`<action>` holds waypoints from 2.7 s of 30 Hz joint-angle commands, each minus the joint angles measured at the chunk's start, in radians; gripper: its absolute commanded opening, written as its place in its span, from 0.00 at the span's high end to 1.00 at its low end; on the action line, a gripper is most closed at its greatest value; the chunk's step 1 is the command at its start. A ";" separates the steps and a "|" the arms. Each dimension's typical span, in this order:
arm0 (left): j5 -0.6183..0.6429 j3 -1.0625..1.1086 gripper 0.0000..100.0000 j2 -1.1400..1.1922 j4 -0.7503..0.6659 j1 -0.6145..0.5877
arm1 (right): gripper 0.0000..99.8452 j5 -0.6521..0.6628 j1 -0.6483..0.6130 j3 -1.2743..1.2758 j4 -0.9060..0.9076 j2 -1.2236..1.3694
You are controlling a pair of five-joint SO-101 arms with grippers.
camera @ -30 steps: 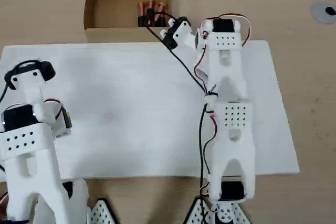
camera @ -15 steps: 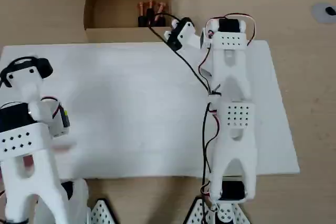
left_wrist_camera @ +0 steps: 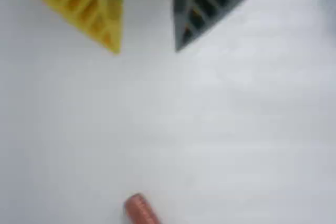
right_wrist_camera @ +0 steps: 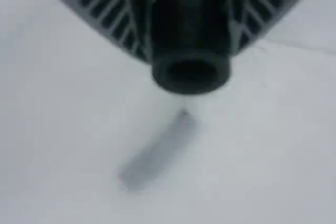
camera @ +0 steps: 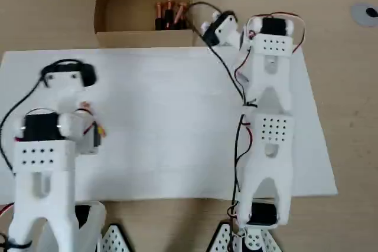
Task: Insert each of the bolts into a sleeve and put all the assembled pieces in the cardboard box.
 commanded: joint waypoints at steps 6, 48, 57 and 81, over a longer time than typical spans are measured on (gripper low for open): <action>0.249 -0.051 0.92 -0.012 -0.178 0.041 | 0.99 -0.040 0.016 0.062 0.017 -0.314; 0.339 -0.310 0.78 0.622 -0.391 0.080 | 0.99 -0.302 0.051 0.305 0.015 -0.628; 0.334 -0.331 0.78 0.716 -0.445 0.061 | 0.99 -0.302 0.064 0.305 0.015 -0.630; 0.273 -0.463 0.87 1.050 -0.488 0.031 | 0.99 -0.298 0.065 0.309 0.015 -0.676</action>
